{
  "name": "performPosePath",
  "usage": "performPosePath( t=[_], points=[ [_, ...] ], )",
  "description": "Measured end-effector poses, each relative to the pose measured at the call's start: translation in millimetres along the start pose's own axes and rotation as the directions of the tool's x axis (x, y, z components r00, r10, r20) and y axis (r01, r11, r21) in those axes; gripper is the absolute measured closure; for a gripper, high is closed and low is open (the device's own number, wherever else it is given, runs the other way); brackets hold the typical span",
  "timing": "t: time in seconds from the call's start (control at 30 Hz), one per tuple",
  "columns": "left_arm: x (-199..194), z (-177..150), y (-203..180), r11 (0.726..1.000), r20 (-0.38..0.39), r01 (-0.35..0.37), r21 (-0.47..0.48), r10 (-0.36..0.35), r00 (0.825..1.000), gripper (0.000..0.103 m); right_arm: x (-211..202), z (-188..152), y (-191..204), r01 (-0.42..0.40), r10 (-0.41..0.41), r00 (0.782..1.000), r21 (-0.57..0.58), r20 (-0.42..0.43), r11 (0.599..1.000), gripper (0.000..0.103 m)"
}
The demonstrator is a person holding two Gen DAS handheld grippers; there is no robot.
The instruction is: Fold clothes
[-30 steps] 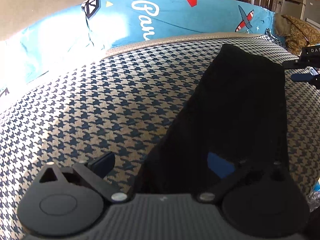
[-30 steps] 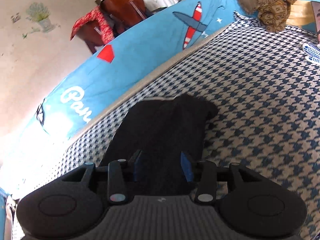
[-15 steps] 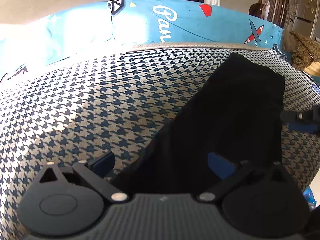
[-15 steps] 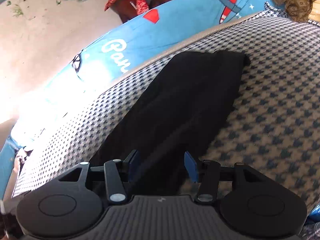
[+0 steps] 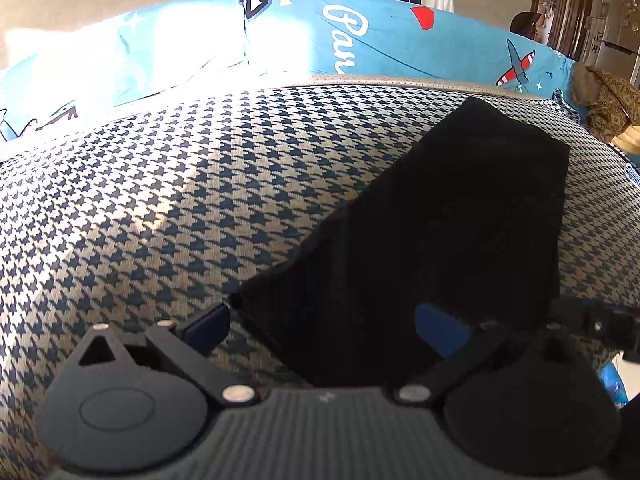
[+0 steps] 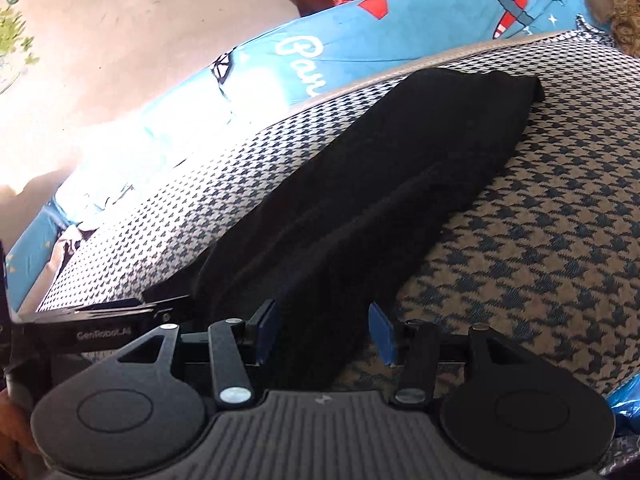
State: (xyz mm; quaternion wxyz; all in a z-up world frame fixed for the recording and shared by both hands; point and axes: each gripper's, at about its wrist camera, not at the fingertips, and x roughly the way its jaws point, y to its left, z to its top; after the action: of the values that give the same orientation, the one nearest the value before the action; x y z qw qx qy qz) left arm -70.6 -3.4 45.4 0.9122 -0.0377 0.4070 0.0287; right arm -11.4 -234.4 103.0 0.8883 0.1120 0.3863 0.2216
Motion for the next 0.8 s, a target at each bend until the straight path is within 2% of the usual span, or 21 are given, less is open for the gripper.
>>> performPosePath(
  t=[0.47,0.8],
  points=[
    [-8.6,-19.2,4.7,0.999,-0.019,-0.031,-0.032,0.031,0.999,0.0,-2.9,-20.8,9.8,0.004,-0.005,0.999,-0.022,-0.042,1.0,0.052],
    [-5.3,-31.7,16.1,0.996,-0.054,-0.07,-0.058,0.067,0.996,0.0,-15.9,-31.0,24.2,-0.007,0.007,1.0,-0.104,-0.003,0.995,0.052]
  ],
)
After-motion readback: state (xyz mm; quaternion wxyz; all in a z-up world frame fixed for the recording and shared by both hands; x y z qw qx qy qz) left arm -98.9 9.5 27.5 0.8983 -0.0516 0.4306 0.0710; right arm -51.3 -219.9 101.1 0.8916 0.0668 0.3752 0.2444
